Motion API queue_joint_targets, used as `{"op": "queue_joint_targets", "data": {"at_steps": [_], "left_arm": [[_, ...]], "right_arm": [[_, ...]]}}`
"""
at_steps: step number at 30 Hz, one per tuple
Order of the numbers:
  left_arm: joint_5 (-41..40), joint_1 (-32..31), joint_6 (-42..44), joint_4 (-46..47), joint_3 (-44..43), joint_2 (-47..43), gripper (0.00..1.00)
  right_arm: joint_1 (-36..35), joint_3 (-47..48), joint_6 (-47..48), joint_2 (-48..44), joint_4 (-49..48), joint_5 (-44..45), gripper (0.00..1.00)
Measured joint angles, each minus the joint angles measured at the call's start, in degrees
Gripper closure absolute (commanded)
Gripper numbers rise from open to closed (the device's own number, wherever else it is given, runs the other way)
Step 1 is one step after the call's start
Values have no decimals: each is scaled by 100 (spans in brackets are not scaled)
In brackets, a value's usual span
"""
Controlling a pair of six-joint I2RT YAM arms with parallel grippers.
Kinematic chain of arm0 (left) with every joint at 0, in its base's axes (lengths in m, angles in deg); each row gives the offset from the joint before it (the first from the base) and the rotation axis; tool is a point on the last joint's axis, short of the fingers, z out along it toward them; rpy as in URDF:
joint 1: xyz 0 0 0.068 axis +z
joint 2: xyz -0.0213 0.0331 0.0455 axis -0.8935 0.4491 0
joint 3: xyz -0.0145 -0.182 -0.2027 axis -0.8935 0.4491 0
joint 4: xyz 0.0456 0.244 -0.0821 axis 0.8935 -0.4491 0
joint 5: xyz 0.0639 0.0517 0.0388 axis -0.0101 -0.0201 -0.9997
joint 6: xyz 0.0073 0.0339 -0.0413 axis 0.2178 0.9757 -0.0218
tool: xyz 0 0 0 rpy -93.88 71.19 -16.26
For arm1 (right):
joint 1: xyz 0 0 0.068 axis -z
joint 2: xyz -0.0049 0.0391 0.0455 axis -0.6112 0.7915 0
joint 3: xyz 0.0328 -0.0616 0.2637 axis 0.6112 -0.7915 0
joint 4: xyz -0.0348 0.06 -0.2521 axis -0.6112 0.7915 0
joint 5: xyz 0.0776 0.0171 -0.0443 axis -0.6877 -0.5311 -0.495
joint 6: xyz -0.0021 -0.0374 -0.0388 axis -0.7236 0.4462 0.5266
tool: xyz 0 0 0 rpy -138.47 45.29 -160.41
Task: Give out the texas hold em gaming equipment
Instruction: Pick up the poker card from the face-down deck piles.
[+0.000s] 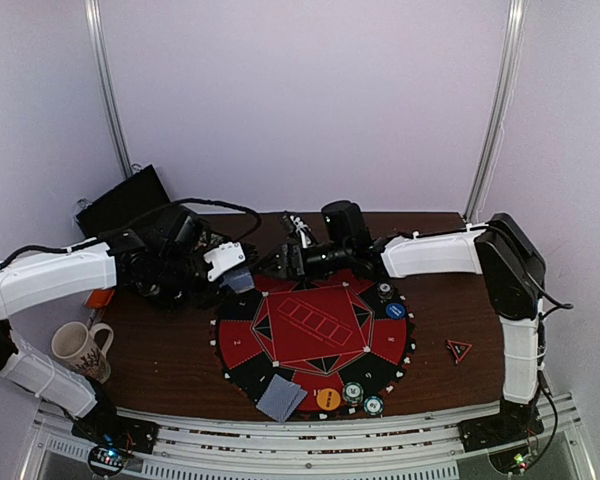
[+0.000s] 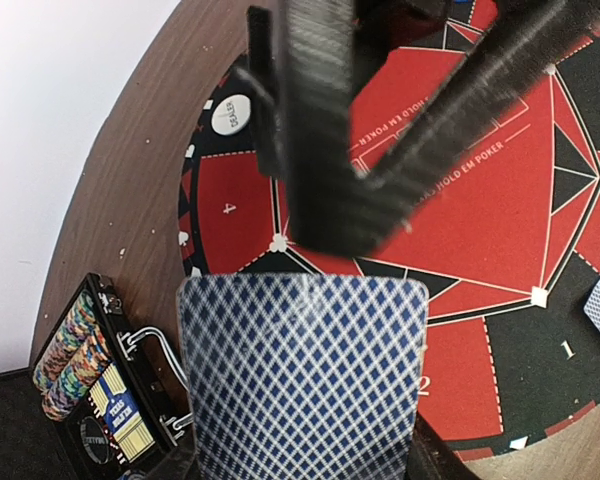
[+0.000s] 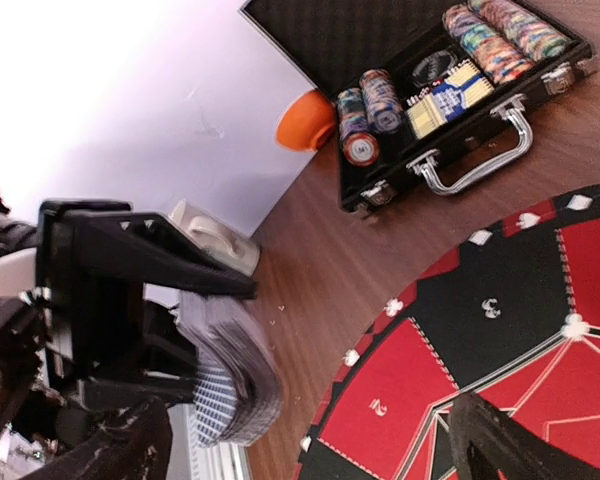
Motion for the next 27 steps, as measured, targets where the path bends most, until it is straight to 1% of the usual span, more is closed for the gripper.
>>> {"op": "queue_joint_targets", "data": {"at_steps": [7,9,12,13,16,17,19,23,27], "left_arm": [[70,0,83,-4,-9,107,49],[79,0,101,0,-13,114,49],[85,0,138,0,-24,116,49],[87,0,146,2,-24,118,49],[103,0,184,11,-31,127,49],[105,0,192,11,-31,127,49],[120,0,221,11,-31,127,50],[120,0,291,-15,-31,144,51],[98,0,332,-48,-28,166,51]], "right_arm": [[-116,52,-424,197,-704,-297,6],[-153,201,-428,306,-688,-291,9],[-219,514,-273,509,-372,-192,12],[-232,601,-208,566,-262,-164,14],[-271,782,-35,682,17,-81,32],[-275,793,15,695,83,-66,36],[-280,809,83,702,238,-26,41],[-284,863,282,699,424,57,46],[-315,866,498,616,667,166,56]]}}
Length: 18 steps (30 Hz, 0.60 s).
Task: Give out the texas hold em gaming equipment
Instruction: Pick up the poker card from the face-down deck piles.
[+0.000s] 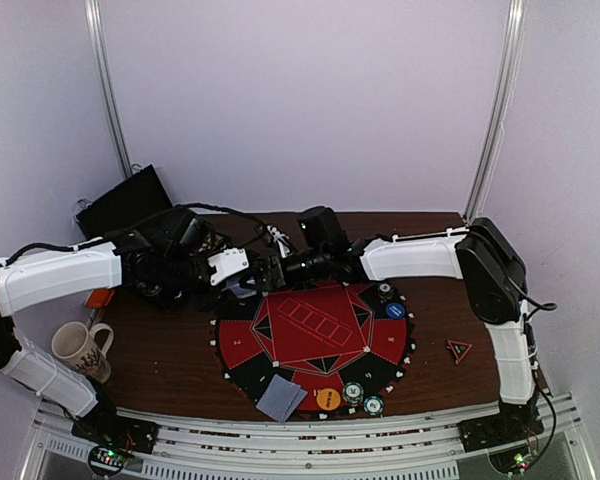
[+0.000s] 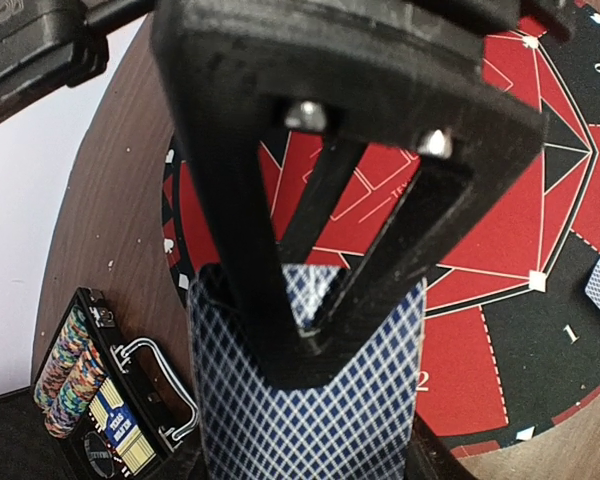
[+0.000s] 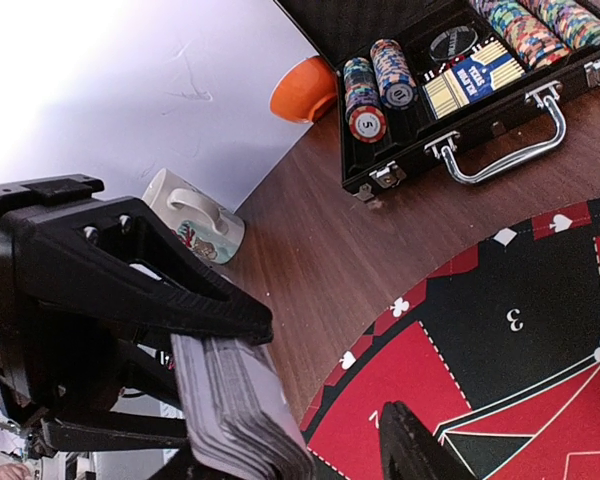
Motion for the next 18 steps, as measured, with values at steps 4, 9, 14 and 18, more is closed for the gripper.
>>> {"op": "queue_joint_targets", "data": {"at_steps": [4,9,14,18], "left_arm": [[-37,0,11,31,0,0,51],[-83,0,13,42,0,22,51],[-146,0,15,37,0,48,51],[-155,7,15,59,2,70,51]], "right_arm": [[-9,0,208,-157,282,164,67],[-9,0,442,-328,605,341,83],[-22,-4,588,-439,817,396,100],[-37,-4,745,-575,1073,538,100]]}}
